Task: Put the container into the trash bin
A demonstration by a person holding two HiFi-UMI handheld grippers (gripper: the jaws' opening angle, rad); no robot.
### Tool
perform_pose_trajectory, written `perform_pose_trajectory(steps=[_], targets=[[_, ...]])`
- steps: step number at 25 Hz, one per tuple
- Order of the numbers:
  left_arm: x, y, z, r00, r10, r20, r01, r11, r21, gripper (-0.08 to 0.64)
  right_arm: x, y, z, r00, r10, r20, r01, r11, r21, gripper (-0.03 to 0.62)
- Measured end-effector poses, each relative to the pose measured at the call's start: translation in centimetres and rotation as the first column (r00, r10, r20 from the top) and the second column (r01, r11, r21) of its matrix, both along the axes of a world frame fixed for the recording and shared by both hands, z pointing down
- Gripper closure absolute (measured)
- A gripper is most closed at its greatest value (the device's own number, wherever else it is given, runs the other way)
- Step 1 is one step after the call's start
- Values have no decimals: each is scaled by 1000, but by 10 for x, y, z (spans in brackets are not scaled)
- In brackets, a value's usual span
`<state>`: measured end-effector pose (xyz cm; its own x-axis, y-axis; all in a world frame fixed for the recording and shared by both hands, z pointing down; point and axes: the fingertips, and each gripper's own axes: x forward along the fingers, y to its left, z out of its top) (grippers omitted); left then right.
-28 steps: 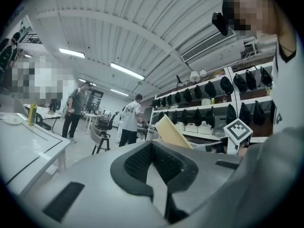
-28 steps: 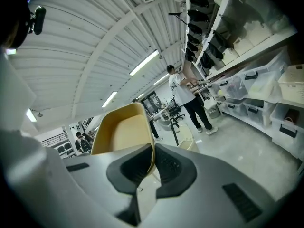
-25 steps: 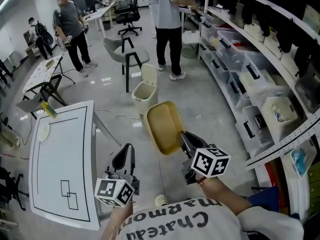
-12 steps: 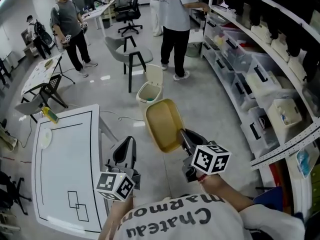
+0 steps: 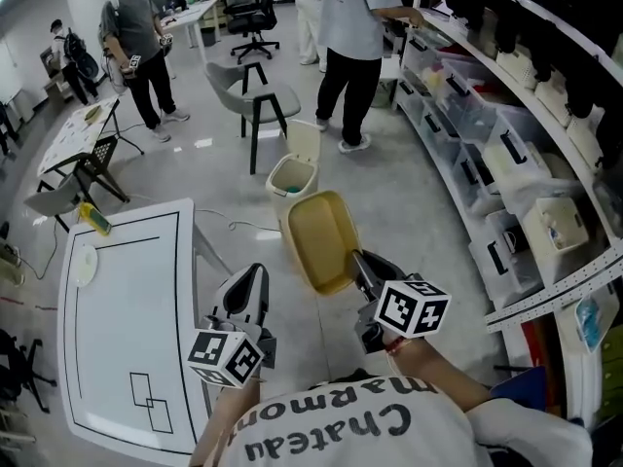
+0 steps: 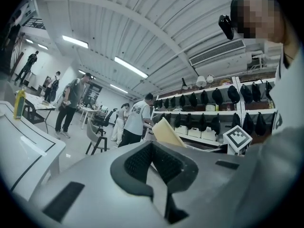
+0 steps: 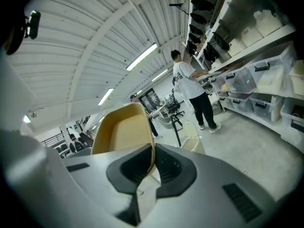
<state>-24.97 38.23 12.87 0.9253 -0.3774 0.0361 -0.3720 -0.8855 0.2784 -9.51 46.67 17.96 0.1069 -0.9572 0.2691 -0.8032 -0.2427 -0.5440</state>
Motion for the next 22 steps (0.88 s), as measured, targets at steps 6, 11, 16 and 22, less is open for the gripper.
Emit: perform_pose_trajectory(steps=[6,11,16,22], targets=[[-3,-7,7,1000,8,8,-8,1000,-14,538,-2,-17,6,1000,-18,23,18,1000,4,552],[-13,-15,22,1000,-21,-11,20,997,-73,538,-15,-26,22,998,-56,37,57,998,-27,552],[-8,-14,29,1000,4,-11,-5,996,-93,538,-10,-32,27,998,-57,41,59,997,-48,552],[2,-34,34,1000,-26,-13,25,994,-104,538,3,-54,28,996,-81,31,83,996,-44,552]])
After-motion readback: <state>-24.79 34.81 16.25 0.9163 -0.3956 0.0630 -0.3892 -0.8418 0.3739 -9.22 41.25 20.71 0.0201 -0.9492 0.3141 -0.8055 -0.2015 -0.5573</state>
